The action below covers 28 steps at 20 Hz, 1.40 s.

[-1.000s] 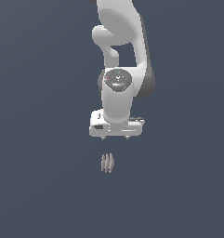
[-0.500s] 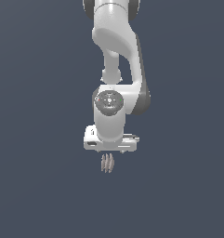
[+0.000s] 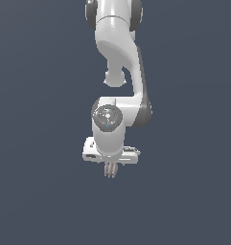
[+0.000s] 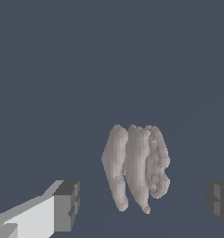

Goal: Pick up the object and move it to a goal position.

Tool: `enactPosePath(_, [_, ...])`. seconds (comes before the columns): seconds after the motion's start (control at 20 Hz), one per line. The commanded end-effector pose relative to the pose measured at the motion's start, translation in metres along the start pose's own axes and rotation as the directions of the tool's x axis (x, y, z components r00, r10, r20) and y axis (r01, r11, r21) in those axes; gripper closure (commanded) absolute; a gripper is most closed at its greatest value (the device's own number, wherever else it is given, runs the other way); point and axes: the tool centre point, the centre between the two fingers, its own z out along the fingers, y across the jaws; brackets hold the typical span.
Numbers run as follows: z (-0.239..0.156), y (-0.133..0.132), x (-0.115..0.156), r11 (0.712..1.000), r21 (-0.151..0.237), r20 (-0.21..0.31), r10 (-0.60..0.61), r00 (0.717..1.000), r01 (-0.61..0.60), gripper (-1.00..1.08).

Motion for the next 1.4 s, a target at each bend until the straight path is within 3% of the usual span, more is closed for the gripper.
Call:
enactPosePath(0.0, [0.002,0.001,0.002,1.000,0.000,-0.001,0.003,1.000,-0.003,-0.92])
enactPosePath(0.35, [0.009,0.001,0.002,1.000,0.000,0.000,0.003,1.000,-0.003,-0.92])
enactPosePath(0.8, [0.051,0.001,0.001,1.000,0.000,-0.001,0.004,1.000,-0.004,-0.92])
enactPosePath(1.1, [0.052,0.001,0.003,1.000,0.000,-0.001,0.004,1.000,-0.004,-0.92])
enactPosePath(1.15, [0.052,0.001,0.003,1.000,0.000,-0.001,0.004,1.000,-0.004,1.08])
enactPosePath(1.35, [0.052,0.001,0.003,1.000,0.000,-0.001,0.004,1.000,-0.004,1.08])
